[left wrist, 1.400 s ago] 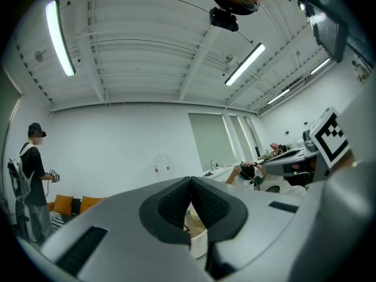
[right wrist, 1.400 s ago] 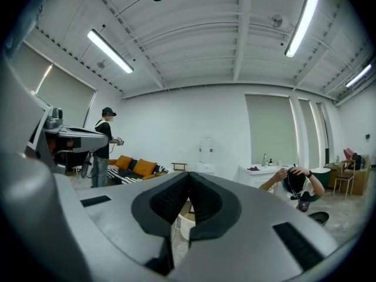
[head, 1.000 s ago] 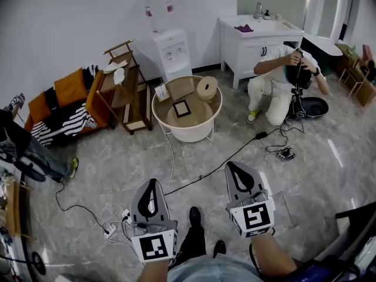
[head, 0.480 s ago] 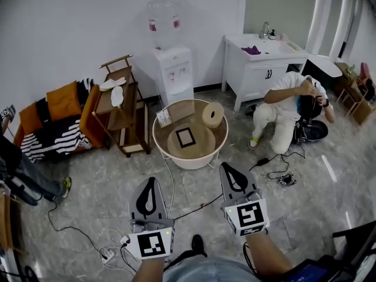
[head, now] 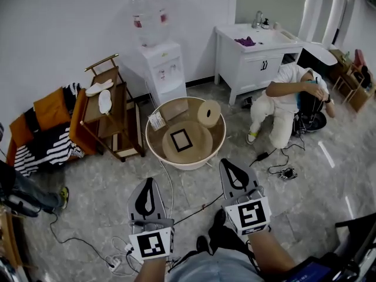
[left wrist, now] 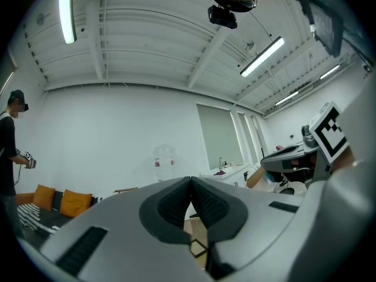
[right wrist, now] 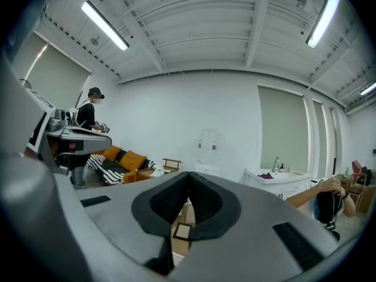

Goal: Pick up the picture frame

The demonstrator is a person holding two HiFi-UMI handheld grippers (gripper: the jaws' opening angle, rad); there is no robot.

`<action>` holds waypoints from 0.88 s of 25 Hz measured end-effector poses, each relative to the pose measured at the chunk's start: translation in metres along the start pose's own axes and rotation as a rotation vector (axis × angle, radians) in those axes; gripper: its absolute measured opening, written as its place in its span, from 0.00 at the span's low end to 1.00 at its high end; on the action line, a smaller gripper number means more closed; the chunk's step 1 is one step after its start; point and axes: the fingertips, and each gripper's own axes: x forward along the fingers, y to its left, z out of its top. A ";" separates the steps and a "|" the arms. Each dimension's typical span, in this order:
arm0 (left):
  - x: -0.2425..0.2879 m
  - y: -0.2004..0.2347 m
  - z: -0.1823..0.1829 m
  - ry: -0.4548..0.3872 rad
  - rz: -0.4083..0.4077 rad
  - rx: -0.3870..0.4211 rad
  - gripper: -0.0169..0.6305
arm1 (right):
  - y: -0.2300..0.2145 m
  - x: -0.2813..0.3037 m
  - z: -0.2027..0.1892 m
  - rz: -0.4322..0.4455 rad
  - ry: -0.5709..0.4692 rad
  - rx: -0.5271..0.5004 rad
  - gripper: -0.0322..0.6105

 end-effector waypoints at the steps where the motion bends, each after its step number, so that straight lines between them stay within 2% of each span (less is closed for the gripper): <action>1: 0.008 -0.002 -0.005 0.009 -0.005 -0.001 0.05 | -0.005 0.008 -0.004 -0.002 -0.002 0.003 0.07; 4: 0.040 -0.007 -0.018 0.032 -0.010 0.002 0.05 | -0.022 0.036 -0.019 0.008 0.024 0.020 0.07; 7: 0.083 -0.009 -0.029 0.054 -0.004 0.010 0.05 | -0.047 0.074 -0.026 0.010 0.002 0.021 0.07; 11: 0.148 -0.005 -0.030 0.069 0.022 0.004 0.05 | -0.081 0.136 -0.027 0.033 0.001 0.039 0.07; 14: 0.191 0.003 -0.022 0.066 0.052 0.040 0.05 | -0.099 0.178 -0.017 0.072 -0.005 0.037 0.07; 22: 0.261 0.031 0.004 0.022 0.133 0.044 0.05 | -0.127 0.258 0.020 0.132 -0.071 0.009 0.07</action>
